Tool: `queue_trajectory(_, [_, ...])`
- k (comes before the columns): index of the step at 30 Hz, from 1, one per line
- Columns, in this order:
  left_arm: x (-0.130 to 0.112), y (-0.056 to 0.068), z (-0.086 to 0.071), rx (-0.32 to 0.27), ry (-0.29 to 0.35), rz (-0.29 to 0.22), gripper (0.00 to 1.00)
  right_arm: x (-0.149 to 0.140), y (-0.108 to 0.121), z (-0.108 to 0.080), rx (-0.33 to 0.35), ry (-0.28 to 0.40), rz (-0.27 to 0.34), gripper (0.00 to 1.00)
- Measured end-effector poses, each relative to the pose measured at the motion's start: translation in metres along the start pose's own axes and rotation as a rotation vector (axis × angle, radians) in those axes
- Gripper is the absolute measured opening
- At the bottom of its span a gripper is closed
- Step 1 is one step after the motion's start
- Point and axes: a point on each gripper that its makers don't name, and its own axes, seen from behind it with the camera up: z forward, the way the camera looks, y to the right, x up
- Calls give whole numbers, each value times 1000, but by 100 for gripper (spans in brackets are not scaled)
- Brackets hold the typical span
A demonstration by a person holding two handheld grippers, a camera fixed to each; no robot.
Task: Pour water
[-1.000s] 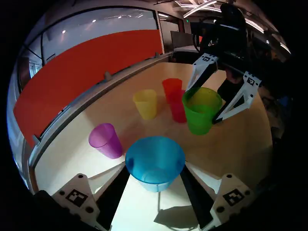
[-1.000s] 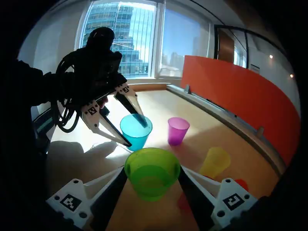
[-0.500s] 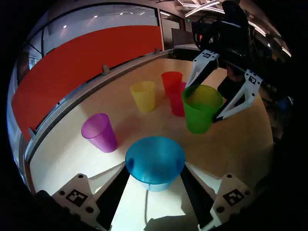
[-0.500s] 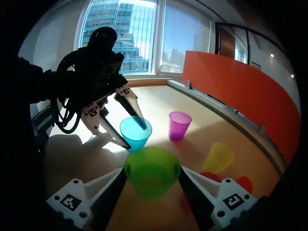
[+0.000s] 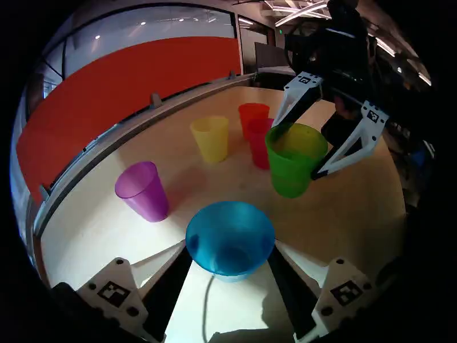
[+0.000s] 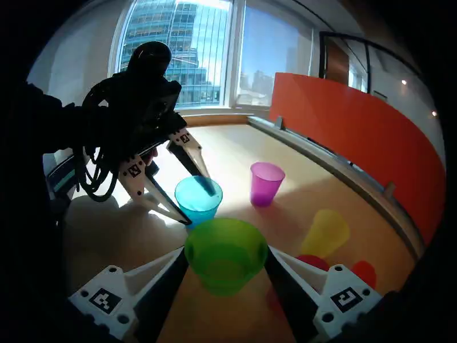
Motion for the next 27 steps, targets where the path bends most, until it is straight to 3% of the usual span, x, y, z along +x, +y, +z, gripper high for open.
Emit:
queue_trajectory(17, [-17, 2, 1, -16, -55, -36, 86, -6, -2, 4, 0, -6, 3, 92])
queue_trajectory(27, [-32, -1, -3, 3, -99, -15, 86, -15, -4, 11, 0, -13, 10, 92])
